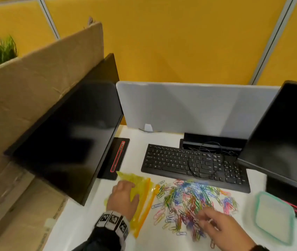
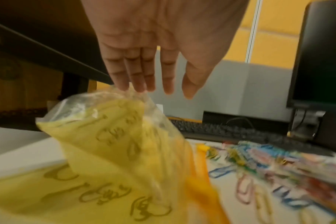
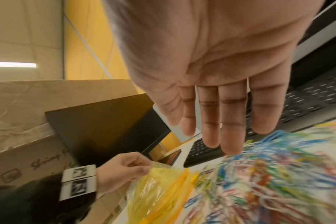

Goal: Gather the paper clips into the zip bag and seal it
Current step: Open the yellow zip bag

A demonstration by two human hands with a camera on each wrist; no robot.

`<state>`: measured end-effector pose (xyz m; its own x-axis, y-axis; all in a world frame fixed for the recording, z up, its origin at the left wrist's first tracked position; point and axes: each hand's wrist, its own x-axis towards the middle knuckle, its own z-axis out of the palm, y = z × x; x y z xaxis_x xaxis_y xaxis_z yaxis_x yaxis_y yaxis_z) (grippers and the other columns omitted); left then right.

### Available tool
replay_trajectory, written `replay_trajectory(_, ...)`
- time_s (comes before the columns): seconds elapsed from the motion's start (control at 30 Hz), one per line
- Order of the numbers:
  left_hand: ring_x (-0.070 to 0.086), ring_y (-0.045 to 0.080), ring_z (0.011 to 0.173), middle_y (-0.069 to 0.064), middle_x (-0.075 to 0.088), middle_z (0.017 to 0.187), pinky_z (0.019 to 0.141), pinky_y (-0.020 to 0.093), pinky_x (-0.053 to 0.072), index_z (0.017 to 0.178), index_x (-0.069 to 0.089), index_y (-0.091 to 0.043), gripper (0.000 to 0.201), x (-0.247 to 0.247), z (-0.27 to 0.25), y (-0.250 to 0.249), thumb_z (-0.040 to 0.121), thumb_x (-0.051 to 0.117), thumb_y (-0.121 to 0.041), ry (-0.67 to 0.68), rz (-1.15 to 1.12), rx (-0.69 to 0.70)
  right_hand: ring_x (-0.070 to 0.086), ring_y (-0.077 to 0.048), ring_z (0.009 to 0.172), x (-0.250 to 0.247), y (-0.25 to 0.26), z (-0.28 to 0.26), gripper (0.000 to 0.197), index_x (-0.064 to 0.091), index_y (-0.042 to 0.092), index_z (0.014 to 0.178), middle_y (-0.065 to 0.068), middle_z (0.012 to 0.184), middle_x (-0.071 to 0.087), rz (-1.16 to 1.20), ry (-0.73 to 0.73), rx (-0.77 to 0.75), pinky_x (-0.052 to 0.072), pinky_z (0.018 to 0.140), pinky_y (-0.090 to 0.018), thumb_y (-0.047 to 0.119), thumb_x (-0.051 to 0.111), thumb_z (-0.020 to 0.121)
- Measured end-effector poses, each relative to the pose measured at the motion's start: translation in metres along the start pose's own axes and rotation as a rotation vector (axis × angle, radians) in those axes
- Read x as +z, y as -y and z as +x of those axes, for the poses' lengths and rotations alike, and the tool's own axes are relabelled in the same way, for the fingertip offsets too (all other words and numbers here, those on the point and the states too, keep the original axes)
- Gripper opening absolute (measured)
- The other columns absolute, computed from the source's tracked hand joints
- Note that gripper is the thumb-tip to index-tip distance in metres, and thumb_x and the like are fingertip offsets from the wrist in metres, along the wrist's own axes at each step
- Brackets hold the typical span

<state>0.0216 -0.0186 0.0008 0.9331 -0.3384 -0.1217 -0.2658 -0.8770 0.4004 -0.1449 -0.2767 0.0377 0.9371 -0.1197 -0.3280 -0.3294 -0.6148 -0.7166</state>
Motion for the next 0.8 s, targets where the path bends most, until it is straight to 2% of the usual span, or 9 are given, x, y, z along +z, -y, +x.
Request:
replay_trajectory(0.07, 0.035, 0.020, 0.122, -0.001, 0.036, 0.136, 0.098, 0.031, 0.035, 0.126, 0.041, -0.024, 0.051, 0.003, 0.012, -0.003, 0.081, 0.057, -0.042, 0.045, 0.080, -0.038, 0.060, 0.000, 0.088, 0.025, 0.034, 0.011, 0.019, 0.056, 0.043, 0.086, 0.017, 0.097, 0.066, -0.088, 0.018, -0.039, 0.044, 0.072, -0.009, 0.025, 0.053, 0.090)
replay_trajectory(0.17, 0.030, 0.027, 0.127, 0.005, 0.029, 0.141, 0.101, 0.039, 0.036, 0.133, 0.030, -0.020, 0.076, 0.020, 0.021, 0.006, 0.072, 0.063, -0.051, 0.252, 0.208, -0.125, 0.057, -0.005, 0.088, 0.051, 0.043, 0.006, 0.014, 0.061, 0.032, 0.099, 0.013, 0.102, 0.065, -0.121, 0.031, -0.065, 0.045, 0.075, -0.017, 0.028, 0.051, 0.091)
replay_trajectory(0.27, 0.032, 0.029, 0.126, 0.007, 0.032, 0.139, 0.099, 0.040, 0.037, 0.132, 0.032, -0.016, 0.074, 0.034, 0.017, 0.012, 0.073, 0.064, -0.047, 0.328, 0.261, -0.133, 0.055, -0.005, 0.087, 0.070, 0.043, -0.003, 0.018, 0.061, 0.029, 0.105, 0.010, 0.106, 0.064, -0.156, 0.090, -0.085, 0.043, 0.073, -0.017, 0.029, 0.049, 0.092)
replay_trajectory(0.4, 0.051, 0.027, 0.105, 0.009, 0.053, 0.118, 0.084, 0.036, 0.046, 0.111, 0.051, -0.014, 0.028, 0.028, 0.014, 0.016, 0.084, 0.049, -0.022, 0.231, 0.128, -0.096, 0.059, -0.008, 0.088, 0.074, 0.036, -0.008, 0.017, 0.063, 0.029, 0.103, 0.014, 0.105, 0.065, -0.144, 0.082, -0.006, 0.046, 0.079, -0.022, 0.029, 0.049, 0.092)
replay_trajectory(0.5, 0.057, 0.026, 0.083, 0.005, 0.061, 0.101, 0.071, 0.033, 0.046, 0.095, 0.057, -0.016, 0.016, 0.004, 0.009, 0.009, 0.089, 0.047, -0.027, 0.023, -0.020, -0.040, 0.060, -0.006, 0.083, 0.068, 0.034, -0.004, 0.014, 0.065, 0.030, 0.096, 0.017, 0.094, 0.067, -0.083, -0.020, 0.023, 0.050, 0.077, -0.023, 0.026, 0.053, 0.091)
replay_trajectory(0.6, 0.050, 0.018, 0.068, -0.004, 0.056, 0.084, 0.063, 0.030, 0.044, 0.085, 0.058, -0.018, 0.012, -0.017, -0.008, -0.018, 0.086, 0.055, -0.029, -0.152, -0.206, 0.126, 0.061, 0.001, 0.074, 0.063, 0.049, 0.011, 0.013, 0.063, 0.031, 0.094, 0.014, 0.084, 0.067, 0.106, -0.110, 0.041, 0.045, 0.062, -0.012, 0.022, 0.055, 0.091)
replay_trajectory(0.63, 0.048, 0.015, 0.065, -0.008, 0.052, 0.078, 0.061, 0.030, 0.043, 0.081, 0.057, -0.018, 0.011, -0.020, -0.014, -0.030, 0.084, 0.058, -0.029, -0.164, -0.261, 0.192, 0.063, -0.001, 0.072, 0.062, 0.056, 0.020, 0.011, 0.062, 0.030, 0.095, 0.010, 0.083, 0.067, 0.187, -0.137, 0.046, 0.047, 0.060, -0.014, 0.023, 0.056, 0.091)
replay_trajectory(0.7, 0.045, 0.013, 0.060, -0.012, 0.045, 0.068, 0.056, 0.030, 0.042, 0.071, 0.054, -0.020, 0.015, -0.014, -0.021, -0.051, 0.079, 0.064, -0.026, -0.119, -0.351, 0.300, 0.067, -0.016, 0.070, 0.063, 0.071, 0.040, 0.008, 0.061, 0.025, 0.097, -0.001, 0.082, 0.068, 0.349, -0.218, 0.058, 0.054, 0.069, -0.030, 0.025, 0.059, 0.089)
replay_trajectory(0.8, 0.043, 0.007, 0.057, -0.010, 0.043, 0.065, 0.053, 0.025, 0.041, 0.061, 0.045, -0.020, 0.026, 0.003, -0.020, -0.059, 0.076, 0.067, -0.024, -0.027, -0.513, 0.342, 0.057, -0.023, 0.069, 0.066, 0.081, 0.061, 0.012, 0.061, 0.012, 0.091, -0.011, 0.071, 0.058, 0.561, -0.299, 0.087, 0.053, 0.076, -0.051, 0.020, 0.066, 0.084)
